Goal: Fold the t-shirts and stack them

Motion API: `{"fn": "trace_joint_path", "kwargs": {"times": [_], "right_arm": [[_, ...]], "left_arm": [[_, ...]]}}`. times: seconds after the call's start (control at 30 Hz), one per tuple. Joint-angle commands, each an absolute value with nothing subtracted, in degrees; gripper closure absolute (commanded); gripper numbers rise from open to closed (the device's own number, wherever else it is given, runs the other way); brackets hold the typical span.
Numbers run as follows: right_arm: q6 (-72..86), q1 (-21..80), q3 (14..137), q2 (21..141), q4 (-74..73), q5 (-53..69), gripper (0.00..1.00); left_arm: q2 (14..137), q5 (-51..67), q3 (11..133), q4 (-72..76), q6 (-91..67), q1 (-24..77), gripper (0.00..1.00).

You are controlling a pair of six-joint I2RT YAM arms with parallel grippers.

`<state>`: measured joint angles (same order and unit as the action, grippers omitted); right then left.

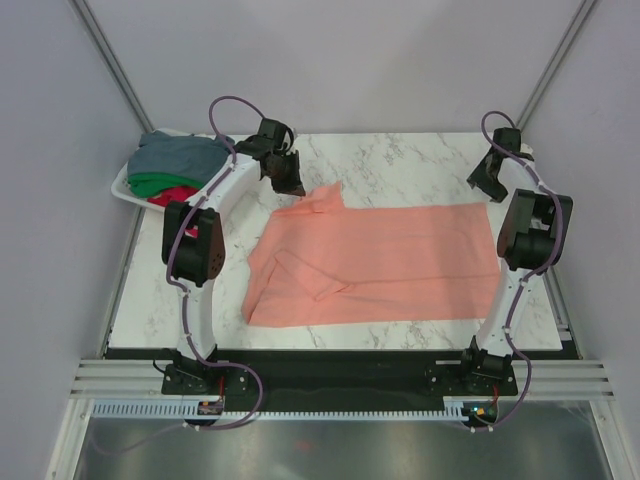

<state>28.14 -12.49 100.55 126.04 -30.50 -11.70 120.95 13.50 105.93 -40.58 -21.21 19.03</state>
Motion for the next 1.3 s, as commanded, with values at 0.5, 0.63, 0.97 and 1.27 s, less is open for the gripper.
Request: {"fn": "trace_joint_path", "kwargs": {"times": [0.5,0.63,0.97,1.27], "right_arm": [[28.3,-12.1,91.1,125.4,-25.5,-13.0,0.73],[28.6,-12.2,88.7,123.7,-24.8,-12.1,0.89],[28.9,-12.1,81.7,115.8,-22.1,-11.2,1.00],[29.5,-11.5,75.3,103.9,-22.8,-7.8,1.00]], "left_arm": [[117.5,14.3,105.7,-40.6,-22.4,19.1,0.98],[117.7,14.2,105.7,-40.6,-22.4,19.1,0.98],[116.4,11.3,105.7,-40.8,-21.8,19.2,0.98],[110.0,8.7,104.9,-43.3,-20.6,19.2,0.98]]}}
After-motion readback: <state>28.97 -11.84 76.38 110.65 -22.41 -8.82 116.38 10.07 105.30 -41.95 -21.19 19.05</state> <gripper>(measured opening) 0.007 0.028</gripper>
